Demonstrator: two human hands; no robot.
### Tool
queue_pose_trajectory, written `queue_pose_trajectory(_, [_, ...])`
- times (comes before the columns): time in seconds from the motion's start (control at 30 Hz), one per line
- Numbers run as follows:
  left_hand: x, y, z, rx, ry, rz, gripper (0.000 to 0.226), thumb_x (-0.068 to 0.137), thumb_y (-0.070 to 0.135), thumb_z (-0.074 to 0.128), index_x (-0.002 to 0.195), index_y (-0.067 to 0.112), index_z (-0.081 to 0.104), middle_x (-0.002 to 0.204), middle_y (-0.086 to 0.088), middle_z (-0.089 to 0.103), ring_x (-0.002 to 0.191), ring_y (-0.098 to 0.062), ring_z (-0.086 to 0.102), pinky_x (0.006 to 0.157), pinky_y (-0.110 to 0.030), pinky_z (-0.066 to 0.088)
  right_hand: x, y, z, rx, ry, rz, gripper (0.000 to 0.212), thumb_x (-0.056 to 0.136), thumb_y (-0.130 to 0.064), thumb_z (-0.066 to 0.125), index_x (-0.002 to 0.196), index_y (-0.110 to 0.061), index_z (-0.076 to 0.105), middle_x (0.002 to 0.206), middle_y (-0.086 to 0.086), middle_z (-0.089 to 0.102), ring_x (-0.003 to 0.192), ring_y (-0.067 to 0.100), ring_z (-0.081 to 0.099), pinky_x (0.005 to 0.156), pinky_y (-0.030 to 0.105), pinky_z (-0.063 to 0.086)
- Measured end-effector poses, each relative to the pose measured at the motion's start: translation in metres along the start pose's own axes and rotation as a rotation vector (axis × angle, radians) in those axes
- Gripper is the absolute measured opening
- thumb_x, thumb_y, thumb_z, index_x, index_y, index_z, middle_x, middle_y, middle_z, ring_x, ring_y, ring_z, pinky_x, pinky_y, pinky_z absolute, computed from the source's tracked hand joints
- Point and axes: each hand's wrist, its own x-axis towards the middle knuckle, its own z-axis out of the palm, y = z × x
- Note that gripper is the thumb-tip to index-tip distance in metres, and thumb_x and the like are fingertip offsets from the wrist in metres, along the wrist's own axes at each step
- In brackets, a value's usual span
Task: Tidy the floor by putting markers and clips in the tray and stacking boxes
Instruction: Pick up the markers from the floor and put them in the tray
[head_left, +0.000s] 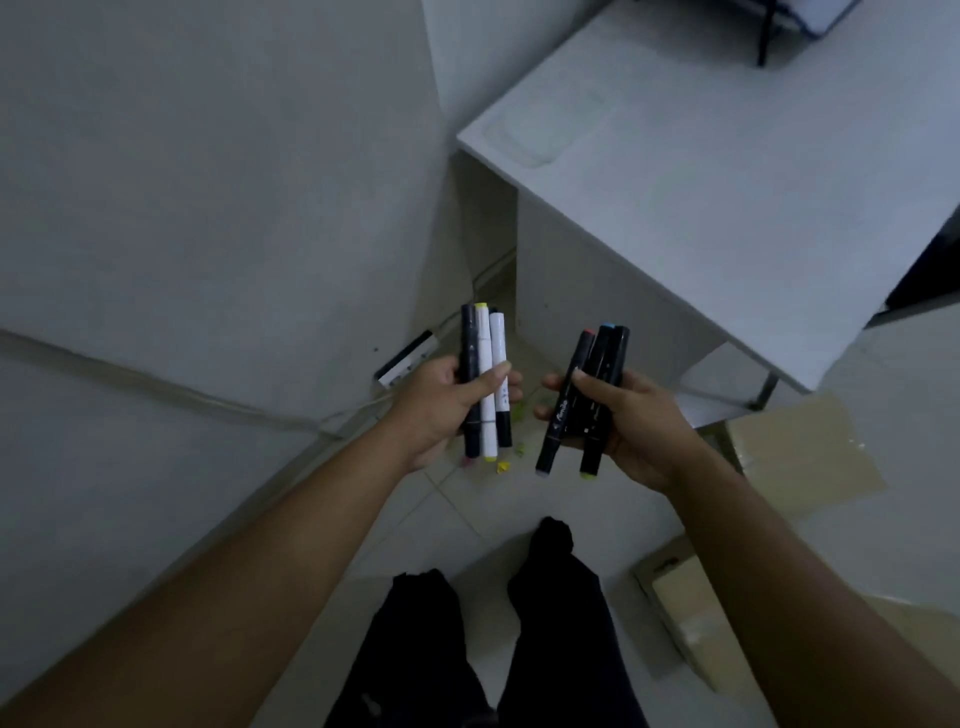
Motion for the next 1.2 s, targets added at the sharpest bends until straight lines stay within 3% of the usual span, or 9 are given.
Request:
queue_pose_trajectory(0.23, [-0.029,0.020,0.018,-0.140,0.052,0.013,0.009,0.090,0.017,0.061,0.098,0.019,0.064,0.107,-0.011,0.071,0.099,-0.024,0.067,0.089,-0.042,0.053,-0.036,-0.030,0.000,0.027,-0.031,0.041,0.029,0.095,-0.012,0.053,0.124,-0.008,0.052,0.115,0.016,0.068,0.103,0.039,0.066,0.089,0.054,0.052])
queue_pose_trajectory(0.47, [-0.027,0.024,0.021,-0.152,0.023,-0.030,0.028,0.090,0.017,0.060,0.116,0.006,0.060,0.104,-0.006,0.072,0.090,-0.015,0.069,0.077,-0.032,0.055,-0.028,-0.047,0.010,0.079,-0.034,0.077,0.041,0.096,-0.012,0.051,0.135,-0.003,0.043,0.114,0.017,0.068,0.101,0.039,0.067,0.070,0.043,0.057])
queue_pose_trajectory(0.7, [0.002,0.065,0.005,-0.147,-0.041,0.038,0.029,0.091,0.014,0.058,0.118,0.003,0.059,0.107,-0.009,0.070,0.091,-0.016,0.068,0.073,-0.027,0.056,-0.006,-0.075,0.032,0.048,-0.021,0.008,0.037,0.095,-0.014,0.052,0.131,-0.004,0.047,0.116,0.015,0.068,0.103,0.037,0.067,0.085,0.049,0.054])
queue_pose_trajectory(0.77, [0.012,0.074,-0.001,-0.130,-0.073,0.031,0.030,0.091,0.015,0.058,0.120,0.004,0.058,0.111,-0.010,0.069,0.099,-0.022,0.065,0.079,-0.031,0.055,0.001,-0.083,0.036,0.069,-0.004,-0.021,0.036,0.096,-0.012,0.051,0.130,-0.005,0.047,0.116,0.016,0.068,0.102,0.037,0.067,0.084,0.049,0.054])
queue_pose_trajectory(0.97, [0.036,0.092,-0.007,-0.137,-0.104,0.012,0.029,0.091,0.014,0.059,0.118,0.005,0.058,0.103,-0.009,0.071,0.086,-0.015,0.070,0.071,-0.026,0.057,0.022,-0.102,0.036,0.127,0.023,-0.072,0.036,0.096,-0.011,0.049,0.132,-0.005,0.045,0.117,0.016,0.068,0.103,0.036,0.067,0.077,0.045,0.056])
queue_pose_trajectory(1.2, [0.078,0.114,-0.003,-0.172,-0.017,0.013,0.027,0.090,0.016,0.061,0.114,0.004,0.060,0.099,-0.006,0.073,0.086,-0.015,0.071,0.076,-0.031,0.057,0.067,-0.146,0.012,0.073,0.035,-0.063,0.033,0.097,-0.010,0.048,0.129,-0.005,0.045,0.118,0.014,0.068,0.104,0.037,0.066,0.082,0.047,0.053])
